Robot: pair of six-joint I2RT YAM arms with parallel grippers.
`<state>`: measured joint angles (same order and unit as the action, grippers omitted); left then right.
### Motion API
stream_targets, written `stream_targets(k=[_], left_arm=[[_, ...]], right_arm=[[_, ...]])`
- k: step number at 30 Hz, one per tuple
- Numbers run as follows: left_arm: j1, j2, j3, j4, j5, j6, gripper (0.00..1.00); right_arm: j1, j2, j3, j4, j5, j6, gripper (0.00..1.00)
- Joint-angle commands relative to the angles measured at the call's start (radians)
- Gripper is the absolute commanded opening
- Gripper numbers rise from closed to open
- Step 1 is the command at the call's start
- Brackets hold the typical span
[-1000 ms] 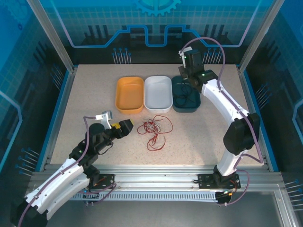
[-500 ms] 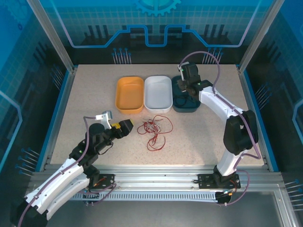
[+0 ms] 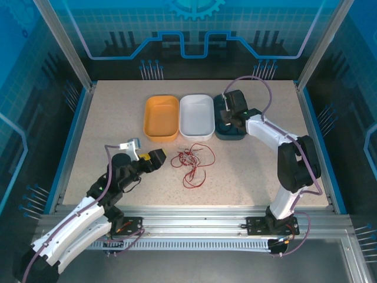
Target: Untangle the cables
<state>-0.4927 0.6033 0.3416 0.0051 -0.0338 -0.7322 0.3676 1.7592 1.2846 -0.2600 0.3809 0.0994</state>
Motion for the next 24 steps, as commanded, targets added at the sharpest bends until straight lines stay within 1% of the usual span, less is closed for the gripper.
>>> stream_targets(k=[1, 7, 11, 17, 20, 24], left_arm=[[0.008, -0.002, -0.018, 0.013, -0.008, -0.006, 0.99], [0.008, -0.001, -0.018, 0.015, -0.010, -0.007, 0.99], [0.008, 0.000, -0.019, 0.018, -0.012, -0.007, 0.99], [0.008, 0.004, -0.014, 0.018, -0.012, -0.004, 0.99], [0.009, 0.007, -0.014, 0.025, -0.009, -0.005, 0.99], [0.009, 0.018, -0.013, 0.033, -0.007, -0.006, 0.99]], right_arm=[[-0.019, 0.041, 0.001, 0.002, -0.023, 0.043, 0.00], [-0.022, 0.123, 0.041, -0.050, -0.065, 0.055, 0.02], [-0.021, 0.152, 0.059, -0.072, -0.084, 0.063, 0.05], [-0.014, 0.124, 0.079, -0.119, -0.084, 0.075, 0.23], [-0.004, 0.083, 0.090, -0.151, -0.076, 0.071, 0.36], [0.005, 0.010, 0.093, -0.180, -0.071, 0.067, 0.45]])
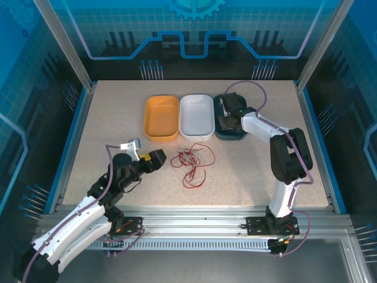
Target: Untangle the cables
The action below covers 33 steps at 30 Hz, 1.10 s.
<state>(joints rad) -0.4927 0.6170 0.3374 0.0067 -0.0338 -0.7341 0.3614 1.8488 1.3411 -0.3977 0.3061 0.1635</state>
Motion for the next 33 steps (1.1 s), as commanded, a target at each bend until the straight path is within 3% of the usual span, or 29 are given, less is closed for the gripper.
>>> stream_targets(k=[1, 13, 19, 21, 28, 33], left_arm=[[0.009, 0.008, -0.008, 0.034, -0.005, -0.002, 0.99], [0.010, 0.046, 0.016, 0.027, 0.005, -0.005, 0.99], [0.008, 0.116, 0.040, 0.012, 0.025, -0.018, 0.99], [0.008, 0.153, 0.049, 0.016, 0.034, -0.027, 0.99], [-0.008, 0.302, 0.114, 0.000, 0.079, -0.012, 0.99], [-0.053, 0.414, 0.164, -0.001, 0.076, 0.009, 0.99]], right_arm=[[0.013, -0.097, 0.036, -0.050, 0.005, 0.004, 0.46], [0.048, -0.302, 0.067, -0.225, 0.002, 0.083, 0.52], [0.149, -0.438, -0.041, -0.231, -0.001, 0.180, 0.83], [0.179, -0.477, -0.091, -0.230, -0.010, 0.233, 1.00], [0.218, -0.580, -0.269, -0.189, -0.125, 0.388, 1.00], [0.234, -0.552, -0.314, -0.197, -0.193, 0.405, 0.96]])
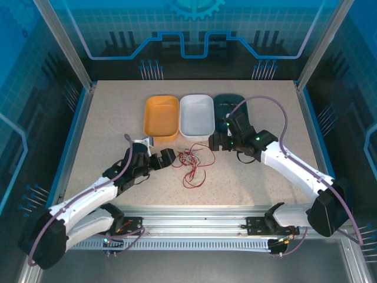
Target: Untangle the cables
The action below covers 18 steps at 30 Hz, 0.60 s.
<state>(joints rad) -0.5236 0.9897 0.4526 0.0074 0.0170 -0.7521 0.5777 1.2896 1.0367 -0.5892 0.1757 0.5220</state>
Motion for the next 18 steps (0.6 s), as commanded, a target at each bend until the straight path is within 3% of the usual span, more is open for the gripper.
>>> stream_targets(k=[1, 5, 18], left_arm=[[-0.026, 0.064, 0.058, -0.001, 0.029, 0.027, 0.99], [-0.043, 0.140, 0.083, 0.025, 0.052, 0.006, 0.99], [-0.046, 0.191, 0.082, 0.038, 0.020, -0.051, 0.99]], right_arm=[[0.021, 0.021, -0.009, -0.010, -0.071, 0.044, 0.93], [0.023, 0.100, 0.001, -0.023, -0.111, 0.037, 0.76], [0.027, 0.300, 0.051, 0.039, -0.189, 0.006, 0.60]])
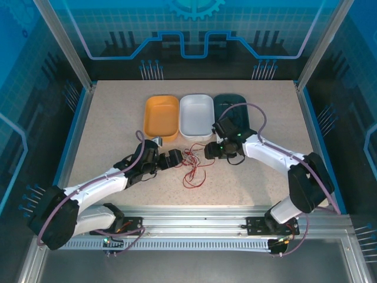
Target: Untangle the cables
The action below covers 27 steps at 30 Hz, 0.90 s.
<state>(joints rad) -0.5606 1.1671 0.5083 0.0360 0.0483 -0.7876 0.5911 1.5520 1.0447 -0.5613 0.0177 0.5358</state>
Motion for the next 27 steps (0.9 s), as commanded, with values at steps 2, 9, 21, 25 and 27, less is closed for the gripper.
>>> stream_targets(k=[2, 9, 21, 25, 27], left_arm=[[-0.010, 0.018, 0.026, 0.008, -0.014, -0.019, 0.99], [-0.009, 0.018, 0.024, 0.001, -0.023, -0.024, 0.99], [-0.009, 0.007, 0.018, 0.008, -0.022, -0.010, 0.99], [-0.009, -0.011, 0.012, 0.012, -0.036, -0.012, 0.99], [-0.008, -0.021, 0.008, 0.012, -0.041, -0.011, 0.99]], right_arm=[[0.014, 0.065, 0.059, 0.017, -0.044, -0.015, 0.57], [0.042, 0.121, 0.117, 0.018, -0.065, -0.005, 0.31], [0.161, 0.035, 0.283, -0.149, 0.046, -0.009, 0.12], [0.202, -0.007, 0.327, -0.188, 0.082, -0.030, 0.11], [0.224, -0.025, 0.347, -0.200, 0.101, -0.043, 0.08]])
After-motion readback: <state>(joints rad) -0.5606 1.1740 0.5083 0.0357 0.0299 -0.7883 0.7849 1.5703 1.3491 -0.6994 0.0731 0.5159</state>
